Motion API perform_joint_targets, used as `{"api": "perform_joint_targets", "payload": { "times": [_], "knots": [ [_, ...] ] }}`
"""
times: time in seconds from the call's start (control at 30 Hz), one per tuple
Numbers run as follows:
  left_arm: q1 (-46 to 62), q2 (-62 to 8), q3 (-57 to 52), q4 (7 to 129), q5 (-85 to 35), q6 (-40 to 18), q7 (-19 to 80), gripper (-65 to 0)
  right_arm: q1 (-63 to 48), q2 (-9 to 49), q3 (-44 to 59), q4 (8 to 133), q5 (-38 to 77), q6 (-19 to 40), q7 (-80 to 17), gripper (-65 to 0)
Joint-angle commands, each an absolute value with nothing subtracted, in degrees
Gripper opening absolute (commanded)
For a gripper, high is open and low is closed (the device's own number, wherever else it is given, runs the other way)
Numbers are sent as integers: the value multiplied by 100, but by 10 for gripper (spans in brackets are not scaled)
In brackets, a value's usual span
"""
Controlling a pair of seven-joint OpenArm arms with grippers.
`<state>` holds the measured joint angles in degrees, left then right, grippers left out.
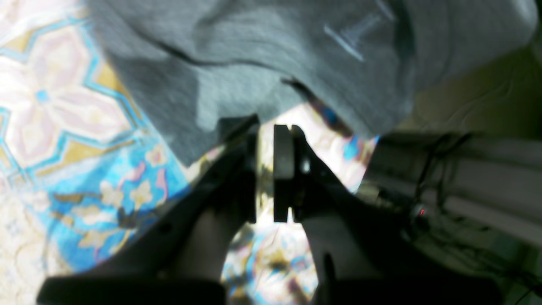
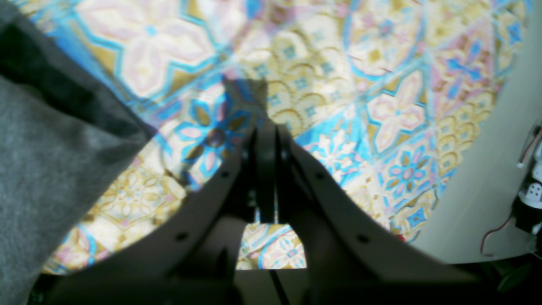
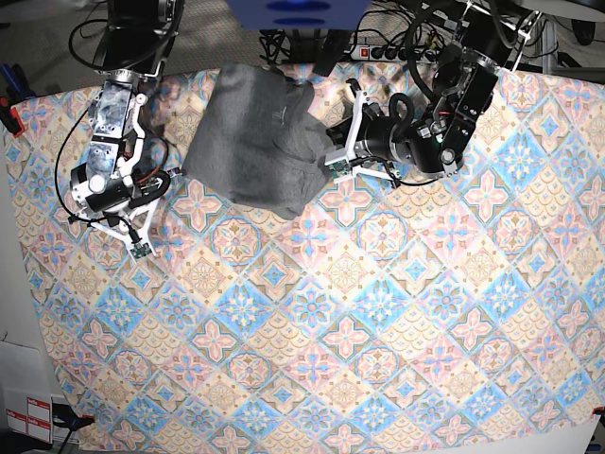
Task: Fold the T-shirt properly
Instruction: 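Release the shirt and pull both grippers apart, then press and tuck the bundle's edge with the left gripper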
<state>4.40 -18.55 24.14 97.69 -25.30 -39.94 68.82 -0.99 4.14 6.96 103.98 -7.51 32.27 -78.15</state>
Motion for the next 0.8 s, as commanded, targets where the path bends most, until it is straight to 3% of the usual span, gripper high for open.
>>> {"api": "perform_joint_targets", "payload": {
  "times": [0.0,0.23,0.53,0.77],
  "knots": [
    [347,-1903,2475,9859,-2607,-4000,6818,-618,-66,435,708,10501,-743,3222,-7776,-649],
    [365,-1930,2580,9851,-2545,-4000,6853,-619,-154,435,848,10484,-743,3222,-7767,-649],
    [382,-1991,3451,9763,-1516,-4000,6967,-618,-163,435,1332,10466,-743,3222,-7785,-648],
    [-13,-1499,3451,8409,-1112,-4000,6844,-618,-365,435,1402,10510,-743,3222,-7776,-650]
  ]
}}
